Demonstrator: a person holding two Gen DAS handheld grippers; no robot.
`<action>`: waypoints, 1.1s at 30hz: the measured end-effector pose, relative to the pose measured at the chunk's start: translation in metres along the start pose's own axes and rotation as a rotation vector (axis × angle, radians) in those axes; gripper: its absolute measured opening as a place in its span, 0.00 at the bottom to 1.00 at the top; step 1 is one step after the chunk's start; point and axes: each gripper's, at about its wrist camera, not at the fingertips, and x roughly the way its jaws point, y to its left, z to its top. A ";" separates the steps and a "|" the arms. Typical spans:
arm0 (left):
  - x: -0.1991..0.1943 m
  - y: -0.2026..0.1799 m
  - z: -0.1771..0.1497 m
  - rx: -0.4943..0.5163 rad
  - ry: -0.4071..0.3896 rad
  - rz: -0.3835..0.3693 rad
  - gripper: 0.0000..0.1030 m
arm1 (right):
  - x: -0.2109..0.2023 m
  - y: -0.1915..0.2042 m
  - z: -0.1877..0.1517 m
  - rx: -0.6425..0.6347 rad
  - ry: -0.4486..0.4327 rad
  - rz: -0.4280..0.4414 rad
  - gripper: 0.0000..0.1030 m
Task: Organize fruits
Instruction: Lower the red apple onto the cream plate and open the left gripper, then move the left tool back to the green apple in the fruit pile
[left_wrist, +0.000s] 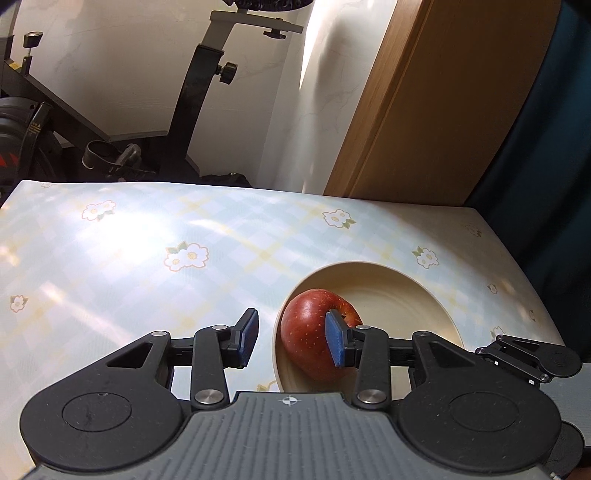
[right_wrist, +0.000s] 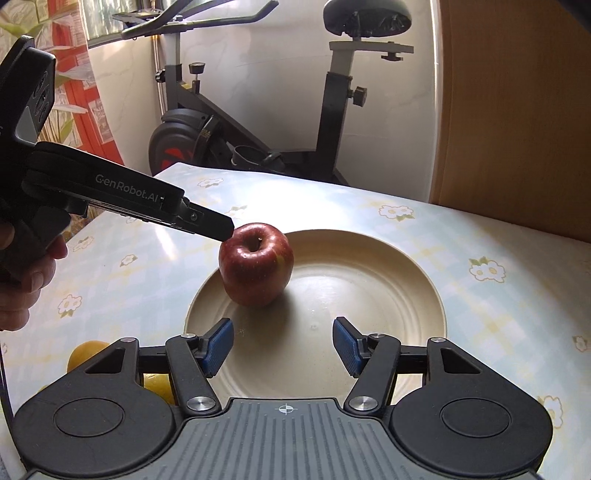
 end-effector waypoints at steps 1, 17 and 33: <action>-0.005 0.002 -0.002 -0.005 -0.008 0.005 0.41 | -0.004 0.000 -0.003 0.008 -0.007 -0.001 0.55; -0.114 0.038 -0.095 -0.136 -0.023 0.095 0.62 | -0.064 0.005 -0.050 0.026 -0.009 -0.044 0.47; -0.122 0.039 -0.137 -0.142 -0.052 0.135 0.66 | -0.064 0.010 -0.076 0.021 0.079 -0.041 0.37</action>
